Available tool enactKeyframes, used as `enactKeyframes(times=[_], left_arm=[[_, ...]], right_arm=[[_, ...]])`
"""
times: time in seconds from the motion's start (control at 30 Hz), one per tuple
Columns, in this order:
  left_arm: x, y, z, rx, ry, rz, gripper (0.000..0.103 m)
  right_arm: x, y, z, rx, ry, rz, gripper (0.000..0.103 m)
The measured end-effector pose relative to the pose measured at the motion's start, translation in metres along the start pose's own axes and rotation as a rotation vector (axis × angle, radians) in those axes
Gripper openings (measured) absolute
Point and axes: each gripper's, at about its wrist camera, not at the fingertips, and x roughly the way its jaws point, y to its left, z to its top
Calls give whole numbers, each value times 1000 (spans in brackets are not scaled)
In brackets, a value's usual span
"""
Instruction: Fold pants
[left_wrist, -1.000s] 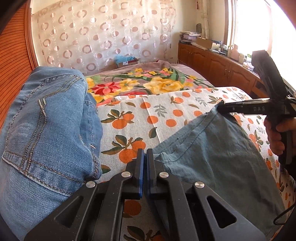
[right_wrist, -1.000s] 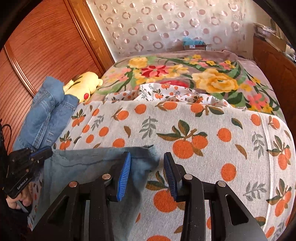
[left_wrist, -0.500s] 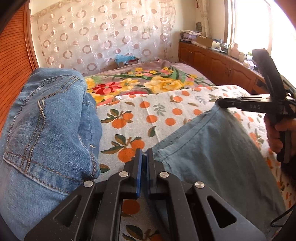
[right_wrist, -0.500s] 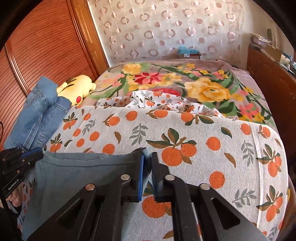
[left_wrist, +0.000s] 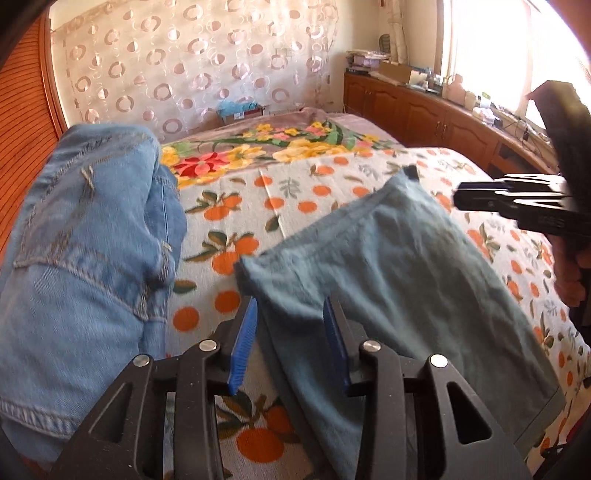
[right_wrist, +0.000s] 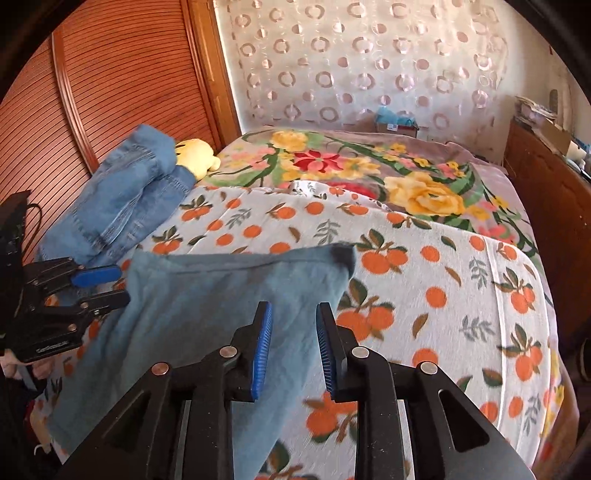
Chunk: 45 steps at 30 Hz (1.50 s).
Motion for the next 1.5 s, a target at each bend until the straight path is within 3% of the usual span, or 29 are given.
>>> enactKeyframes(times=[0.17,0.3,0.47,0.57,0.63,0.67,0.7,0.77,1.03,1.5], left_arm=[[8,-1,-10,2,45,25,39],[2,0,-17,-5,35,50,38],[-6,2,-29,-37,44,29,39],[-18,-1,-39,-48,29,-1,49],[-26,-4,-45,-43,20,-13,50],[-30,-6,-48,-40,18,-7,59],[-33,-7,-51,-41,12,-8,77],[-43,-9,-57,-50,-22,-26,86],[-70,-19,-77,-45,-35,-34,86],[-100,-40,-107,-28,-45,-29,86]], right_arm=[[-17,10,-19,-11,8,22,25],[-28,19,-35,-15,20,27,25],[-42,27,-56,0,29,17,25],[-53,35,-69,7,27,9,25],[-61,38,-76,11,25,1,26],[-66,40,-81,14,23,-3,27],[-70,41,-86,17,20,-3,29],[-78,44,-94,23,13,-2,31],[-107,52,-117,42,-13,-13,38],[-138,62,-145,48,-38,-25,39]])
